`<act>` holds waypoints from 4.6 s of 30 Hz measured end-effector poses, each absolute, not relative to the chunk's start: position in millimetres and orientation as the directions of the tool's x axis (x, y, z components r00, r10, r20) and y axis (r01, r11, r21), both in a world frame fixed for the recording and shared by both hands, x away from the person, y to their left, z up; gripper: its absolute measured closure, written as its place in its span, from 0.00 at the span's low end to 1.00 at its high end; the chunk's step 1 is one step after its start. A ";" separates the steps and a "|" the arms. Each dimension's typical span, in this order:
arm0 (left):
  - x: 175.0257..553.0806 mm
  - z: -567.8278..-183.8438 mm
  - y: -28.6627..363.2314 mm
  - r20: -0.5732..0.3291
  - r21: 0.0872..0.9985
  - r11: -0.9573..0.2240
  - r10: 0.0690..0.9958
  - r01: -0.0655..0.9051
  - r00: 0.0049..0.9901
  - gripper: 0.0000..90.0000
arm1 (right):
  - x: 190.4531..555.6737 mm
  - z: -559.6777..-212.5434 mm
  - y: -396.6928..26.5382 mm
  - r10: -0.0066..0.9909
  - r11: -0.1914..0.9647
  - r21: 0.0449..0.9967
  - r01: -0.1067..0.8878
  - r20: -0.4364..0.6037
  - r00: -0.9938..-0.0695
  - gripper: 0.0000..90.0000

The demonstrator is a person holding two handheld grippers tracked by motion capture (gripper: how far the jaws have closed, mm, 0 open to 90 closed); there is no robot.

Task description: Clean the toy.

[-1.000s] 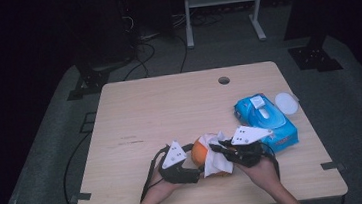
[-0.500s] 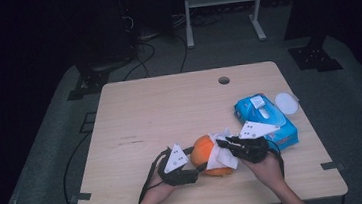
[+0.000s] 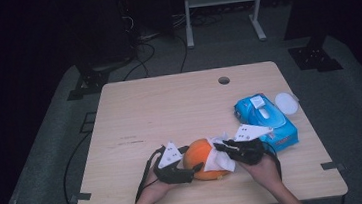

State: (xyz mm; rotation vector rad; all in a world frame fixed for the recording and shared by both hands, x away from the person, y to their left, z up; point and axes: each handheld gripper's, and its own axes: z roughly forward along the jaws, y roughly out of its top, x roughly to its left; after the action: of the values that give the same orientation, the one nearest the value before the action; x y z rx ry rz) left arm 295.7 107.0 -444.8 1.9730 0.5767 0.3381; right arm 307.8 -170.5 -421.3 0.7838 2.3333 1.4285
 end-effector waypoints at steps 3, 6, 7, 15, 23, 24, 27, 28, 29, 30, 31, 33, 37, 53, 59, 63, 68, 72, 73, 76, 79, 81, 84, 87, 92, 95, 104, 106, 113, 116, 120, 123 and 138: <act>294.7 -438.6 106.3 0.002 0.909 -0.354 0.529 0.219 0.848 0.22 | 311.4 -425.5 -173.4 0.592 0.323 0.885 0.335 0.087 -0.801 0.93; 292.8 -433.1 101.8 -0.006 0.930 -0.312 0.517 0.195 0.856 0.19 | 304.6 -422.0 -162.1 0.558 0.319 0.899 0.300 0.078 -0.826 0.93; 292.6 -433.6 99.7 0.009 0.925 -0.329 0.514 0.188 0.858 0.19 | 302.5 -421.0 -158.1 0.540 0.321 0.902 0.287 0.074 -0.838 0.93; 295.5 -444.9 107.2 0.010 0.899 -0.376 0.525 0.222 0.851 0.32 | 305.7 -427.0 -156.9 0.542 0.358 0.886 0.295 0.060 -0.838 0.93; 296.7 -447.8 115.3 -0.010 0.900 -0.364 0.530 0.238 0.848 0.34 | 313.4 -434.9 -169.3 0.584 0.340 0.868 0.361 0.106 -0.805 0.93; 296.7 -447.6 115.1 -0.018 0.902 -0.356 0.534 0.244 0.846 0.33 | 312.6 -434.6 -168.0 0.584 0.344 0.869 0.357 0.100 -0.805 0.93; 295.0 -441.5 111.8 -0.023 0.915 -0.332 0.524 0.229 0.852 0.21 | 308.2 -431.4 -162.1 0.579 0.349 0.877 0.331 0.076 -0.812 0.93; 293.8 -439.6 110.4 -0.026 0.921 -0.321 0.513 0.220 0.858 0.19 | 306.0 -430.1 -159.8 0.573 0.350 0.881 0.319 0.068 -0.817 0.93; 293.3 -438.5 109.1 -0.030 0.927 -0.308 0.508 0.213 0.861 0.18 | 304.5 -428.6 -158.2 0.564 0.348 0.885 0.309 0.066 -0.823 0.93; 293.1 -438.0 108.3 -0.029 0.928 -0.308 0.506 0.212 0.862 0.17 | 303.2 -427.1 -156.9 0.551 0.340 0.890 0.303 0.072 -0.832 0.93; 293.1 -438.6 107.0 -0.024 0.924 -0.318 0.507 0.213 0.861 0.17 | 302.4 -426.1 -155.8 0.540 0.338 0.894 0.294 0.072 -0.839 0.93; 293.9 -441.1 108.3 -0.017 0.915 -0.337 0.512 0.219 0.859 0.25 | 300.8 -424.6 -153.7 0.538 0.355 0.894 0.274 0.044 -0.842 0.93; 296.0 -444.2 112.6 -0.015 0.906 -0.352 0.527 0.234 0.850 0.32 | 309.0 -431.6 -161.3 0.564 0.338 0.880 0.334 0.095 -0.820 0.93; 299.8 -446.9 121.1 -0.049 0.904 -0.332 0.544 0.268 0.837 0.34 | 311.2 -437.6 -163.2 0.575 0.361 0.862 0.355 0.094 -0.813 0.93; 300.4 -447.2 124.0 -0.053 0.905 -0.328 0.544 0.270 0.837 0.34 | 306.8 -432.0 -161.7 0.567 0.334 0.878 0.343 0.104 -0.817 0.93; 299.2 -447.4 123.5 -0.057 0.908 -0.321 0.544 0.270 0.837 0.34 | 305.2 -431.0 -158.3 0.553 0.340 0.880 0.331 0.097 -0.827 0.93; 294.3 -446.4 115.5 -0.029 0.908 -0.338 0.539 0.248 0.842 0.34 | 314.4 -440.7 -165.6 0.598 0.340 0.852 0.397 0.130 -0.791 0.93; 286.6 -445.1 106.0 0.023 0.905 -0.376 0.510 0.199 0.860 0.34 | 310.1 -429.6 -160.7 0.572 0.314 0.883 0.349 0.117 -0.812 0.92; 284.3 -444.6 103.6 0.039 0.903 -0.388 0.498 0.183 0.867 0.33 | 309.0 -427.3 -159.1 0.564 0.310 0.889 0.336 0.113 -0.818 0.92; 279.7 -443.5 99.7 0.053 0.903 -0.399 0.471 0.159 0.881 0.31 | 308.3 -426.5 -157.8 0.552 0.307 0.892 0.331 0.116 -0.826 0.92; 284.5 -440.0 104.6 -0.002 0.914 -0.360 0.456 0.187 0.890 0.22 | 310.0 -432.1 -160.2 0.550 0.315 0.878 0.359 0.140 -0.824 0.92; 291.1 -439.4 108.8 -0.039 0.903 -0.351 0.504 0.246 0.863 0.12 | 310.3 -433.4 -160.8 0.553 0.325 0.876 0.356 0.130 -0.823 0.92; 298.5 -447.5 110.7 -0.123 0.881 -0.340 0.508 0.330 0.853 0.10 | 311.0 -433.1 -161.4 0.546 0.315 0.879 0.358 0.140 -0.826 0.92; 293.2 -443.2 107.1 -0.056 0.886 -0.368 0.518 0.281 0.854 0.29 | 309.5 -430.7 -158.3 0.553 0.318 0.882 0.347 0.125 -0.824 0.93; 277.5 -432.9 93.3 0.187 0.903 -0.426 0.512 0.058 0.839 0.43 | 304.0 -416.0 -157.1 0.520 0.261 0.916 0.305 0.133 -0.844 0.93; 271.8 -434.1 84.3 0.255 0.879 -0.476 0.484 0.007 0.837 0.43 | 296.8 -410.6 -146.8 0.508 0.295 0.921 0.255 0.075 -0.858 0.93; 285.3 -437.5 103.2 0.067 0.913 -0.378 0.506 0.151 0.860 0.21 | 310.8 -431.6 -163.7 0.581 0.310 0.888 0.338 0.104 -0.807 0.93; 291.5 -438.3 107.7 -0.005 0.906 -0.354 0.536 0.230 0.844 0.09 | 309.2 -430.9 -160.3 0.578 0.323 0.889 0.325 0.087 -0.811 0.93; 288.0 -442.0 102.8 -0.008 0.893 -0.376 0.536 0.248 0.844 0.30 | 303.9 -426.4 -152.5 0.555 0.303 0.901 0.310 0.098 -0.826 0.93; 280.2 -439.9 94.7 0.079 0.885 -0.428 0.524 0.182 0.848 0.33 | 294.1 -419.4 -139.4 0.501 0.314 0.911 0.266 0.079 -0.862 0.93; 279.7 -441.4 98.0 0.076 0.888 -0.422 0.526 0.182 0.847 0.35 | 295.9 -420.3 -141.2 0.522 0.333 0.902 0.275 0.066 -0.850 0.93; 280.6 -441.7 96.5 0.077 0.889 -0.420 0.529 0.182 0.845 0.35 | 305.1 -428.0 -151.8 0.556 0.337 0.891 0.303 0.071 -0.828 0.93; 289.4 -440.8 104.6 -0.001 0.910 -0.351 0.530 0.219 0.848 0.16 | 296.5 -423.2 -141.6 0.498 0.376 0.887 0.267 0.049 -0.866 0.93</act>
State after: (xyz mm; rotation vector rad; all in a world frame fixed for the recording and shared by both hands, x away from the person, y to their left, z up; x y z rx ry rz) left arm 289.4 104.6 -440.8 1.9370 0.5553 0.3569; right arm 296.5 -141.6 -423.2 0.6821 2.4092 1.4892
